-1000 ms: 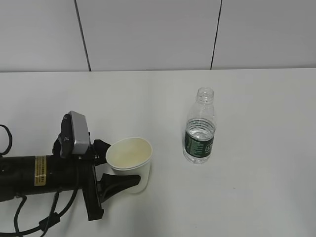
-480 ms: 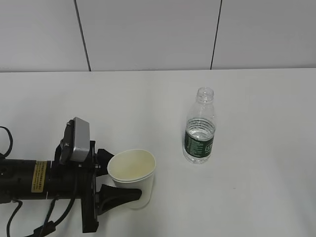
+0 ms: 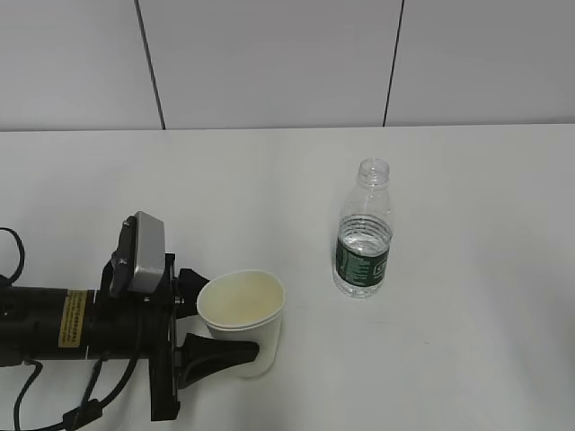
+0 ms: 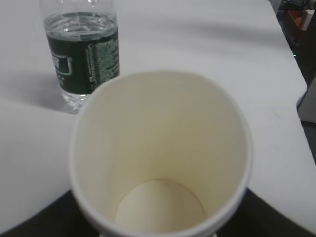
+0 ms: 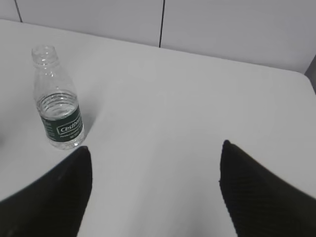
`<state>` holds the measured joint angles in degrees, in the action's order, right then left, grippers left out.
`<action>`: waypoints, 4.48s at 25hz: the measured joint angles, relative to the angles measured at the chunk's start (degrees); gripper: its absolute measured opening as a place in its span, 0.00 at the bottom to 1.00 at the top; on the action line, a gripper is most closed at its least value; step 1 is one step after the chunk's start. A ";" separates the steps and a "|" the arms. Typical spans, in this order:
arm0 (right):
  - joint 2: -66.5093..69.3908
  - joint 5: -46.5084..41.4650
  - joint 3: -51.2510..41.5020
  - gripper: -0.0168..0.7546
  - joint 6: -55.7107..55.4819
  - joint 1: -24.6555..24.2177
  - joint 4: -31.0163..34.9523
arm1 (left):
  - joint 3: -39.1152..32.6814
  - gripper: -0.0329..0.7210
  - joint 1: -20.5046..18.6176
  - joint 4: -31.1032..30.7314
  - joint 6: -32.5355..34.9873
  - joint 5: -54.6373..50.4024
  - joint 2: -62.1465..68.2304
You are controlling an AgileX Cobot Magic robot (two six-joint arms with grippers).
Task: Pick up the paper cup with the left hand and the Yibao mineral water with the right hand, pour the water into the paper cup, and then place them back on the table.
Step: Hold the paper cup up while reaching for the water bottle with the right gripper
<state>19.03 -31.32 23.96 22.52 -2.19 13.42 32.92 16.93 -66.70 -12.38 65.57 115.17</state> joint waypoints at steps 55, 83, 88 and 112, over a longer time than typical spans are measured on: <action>39.31 13.80 -1.18 0.79 100.93 5.01 88.66 | 2.35 0.62 1.03 -3.64 -1.08 -0.02 -2.94; 39.31 13.62 -1.18 0.79 100.81 5.01 88.66 | 2.35 0.62 1.03 -2.27 -1.08 -0.02 -2.94; 39.31 13.62 -1.18 0.79 100.81 5.01 88.66 | 2.35 0.62 1.03 -2.26 -1.08 -0.02 -2.94; 39.31 12.57 -0.17 0.79 68.98 5.01 58.07 | 2.35 0.62 1.03 -2.16 -1.08 -0.02 -2.94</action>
<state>58.34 -18.75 23.78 91.50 2.83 71.49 35.27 17.95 -68.86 -13.45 65.55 112.24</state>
